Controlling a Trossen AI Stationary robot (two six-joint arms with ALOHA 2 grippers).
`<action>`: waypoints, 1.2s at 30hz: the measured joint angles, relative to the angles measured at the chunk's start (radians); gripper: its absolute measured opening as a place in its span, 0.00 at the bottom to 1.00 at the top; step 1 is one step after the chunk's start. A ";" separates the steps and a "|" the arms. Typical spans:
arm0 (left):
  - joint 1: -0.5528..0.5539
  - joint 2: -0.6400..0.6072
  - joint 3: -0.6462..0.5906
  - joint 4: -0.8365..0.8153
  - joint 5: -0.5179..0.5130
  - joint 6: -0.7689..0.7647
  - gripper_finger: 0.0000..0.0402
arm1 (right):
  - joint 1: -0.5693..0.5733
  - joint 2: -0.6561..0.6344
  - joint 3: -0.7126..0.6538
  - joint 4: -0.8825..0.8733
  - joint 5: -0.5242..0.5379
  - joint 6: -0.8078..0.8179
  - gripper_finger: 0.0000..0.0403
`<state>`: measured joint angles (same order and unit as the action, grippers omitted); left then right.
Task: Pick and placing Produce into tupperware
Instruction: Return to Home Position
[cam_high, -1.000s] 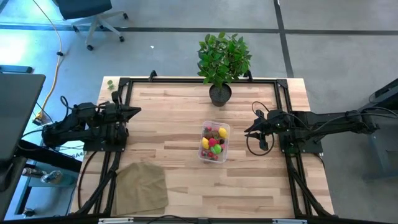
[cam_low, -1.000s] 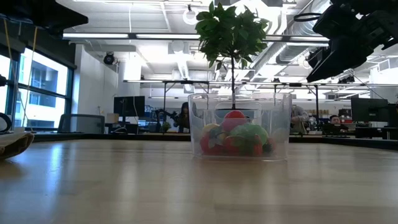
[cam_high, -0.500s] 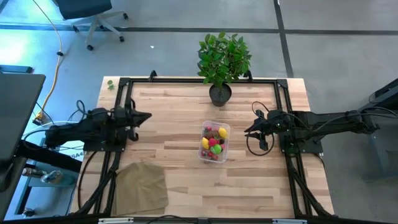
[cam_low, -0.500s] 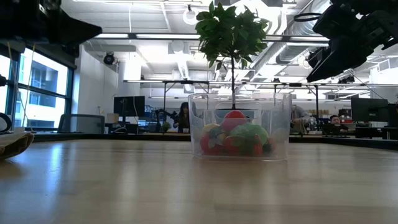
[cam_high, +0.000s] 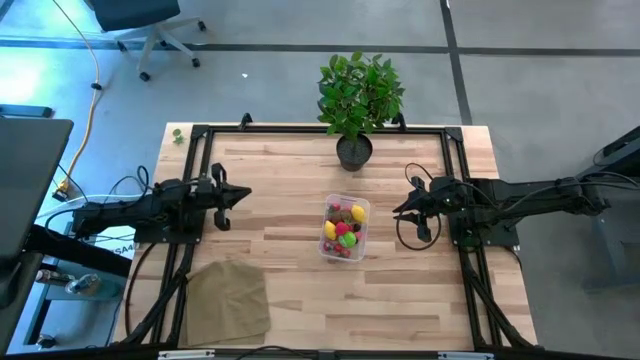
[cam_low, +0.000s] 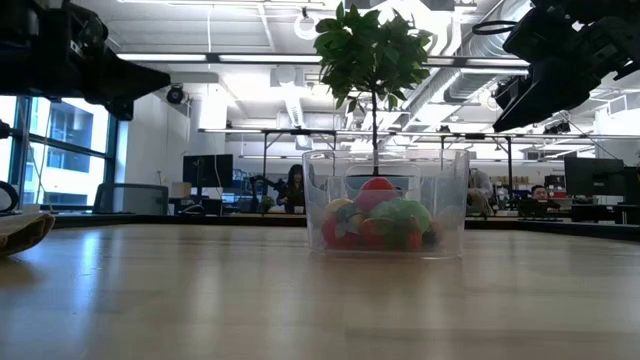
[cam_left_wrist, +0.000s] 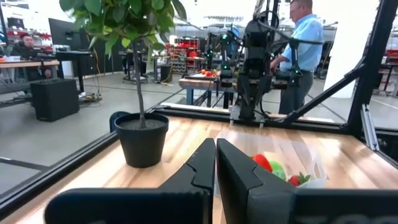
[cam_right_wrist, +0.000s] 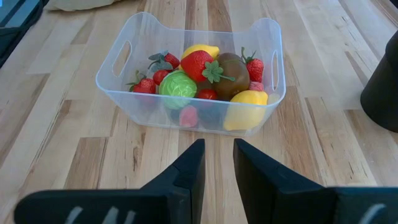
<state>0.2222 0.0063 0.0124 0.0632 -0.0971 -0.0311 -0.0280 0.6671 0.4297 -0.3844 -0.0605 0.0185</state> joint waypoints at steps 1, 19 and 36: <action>0.000 0.000 -0.004 -0.002 0.000 0.000 0.01 | 0.000 0.000 0.000 0.000 0.000 0.000 0.18; 0.000 0.010 -0.004 -0.029 -0.016 0.199 0.01 | 0.000 0.000 0.000 0.000 0.000 0.000 0.18; 0.000 0.010 -0.003 -0.029 -0.016 0.266 0.01 | 0.000 0.001 0.000 0.084 0.004 0.094 0.18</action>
<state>0.2222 0.0158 0.0090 0.0341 -0.1127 0.2352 -0.0283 0.6677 0.4297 -0.3002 -0.0566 0.1129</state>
